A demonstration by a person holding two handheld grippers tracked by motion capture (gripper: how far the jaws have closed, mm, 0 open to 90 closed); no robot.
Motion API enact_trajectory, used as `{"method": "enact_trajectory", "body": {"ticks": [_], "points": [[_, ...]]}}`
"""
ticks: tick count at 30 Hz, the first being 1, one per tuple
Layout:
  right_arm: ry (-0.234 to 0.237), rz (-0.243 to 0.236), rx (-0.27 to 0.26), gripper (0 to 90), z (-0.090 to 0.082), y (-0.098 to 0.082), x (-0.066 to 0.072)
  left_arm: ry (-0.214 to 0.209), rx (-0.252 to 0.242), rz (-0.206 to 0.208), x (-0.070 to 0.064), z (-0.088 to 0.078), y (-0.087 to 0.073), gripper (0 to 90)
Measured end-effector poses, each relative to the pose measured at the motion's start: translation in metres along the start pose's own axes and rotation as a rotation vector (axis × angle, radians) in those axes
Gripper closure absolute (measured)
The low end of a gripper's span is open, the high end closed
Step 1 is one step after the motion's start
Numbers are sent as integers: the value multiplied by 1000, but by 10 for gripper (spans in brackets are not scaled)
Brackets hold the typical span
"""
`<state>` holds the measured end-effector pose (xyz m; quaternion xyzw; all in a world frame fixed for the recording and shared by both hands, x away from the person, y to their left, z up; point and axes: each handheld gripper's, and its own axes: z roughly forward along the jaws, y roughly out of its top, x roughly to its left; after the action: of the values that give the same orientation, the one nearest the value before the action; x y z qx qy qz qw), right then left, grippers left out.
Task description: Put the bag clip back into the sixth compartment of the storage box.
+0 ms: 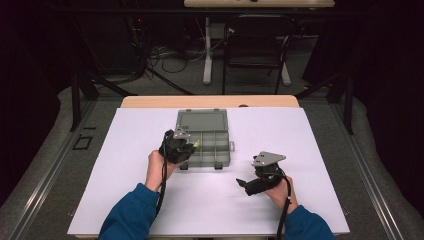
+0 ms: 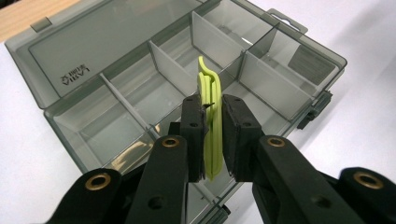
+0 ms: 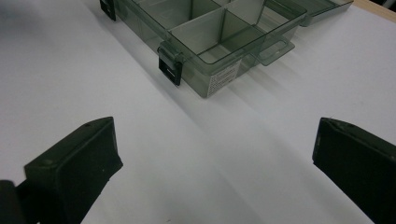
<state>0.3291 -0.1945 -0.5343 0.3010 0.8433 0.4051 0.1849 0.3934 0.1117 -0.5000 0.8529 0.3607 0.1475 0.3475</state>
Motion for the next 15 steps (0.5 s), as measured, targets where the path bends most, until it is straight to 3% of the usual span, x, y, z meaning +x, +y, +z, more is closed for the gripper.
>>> {"method": "enact_trajectory", "body": {"ticks": [6, 8, 12, 15], "points": [[5, 3, -1, 0, 0, 0, 0, -7, 19, 5, -1, 6, -2, 766], [4, 4, -2, 0, 0, 0, -1, -11, 16, 1, 0, 5, -2, 645], [5, 11, -9, 0, -1, 0, -1, 22, 15, 3, 1, 4, -2, 419], [6, 12, -10, 0, -1, 0, -2, 37, 11, 17, 1, 2, -2, 301]]}}
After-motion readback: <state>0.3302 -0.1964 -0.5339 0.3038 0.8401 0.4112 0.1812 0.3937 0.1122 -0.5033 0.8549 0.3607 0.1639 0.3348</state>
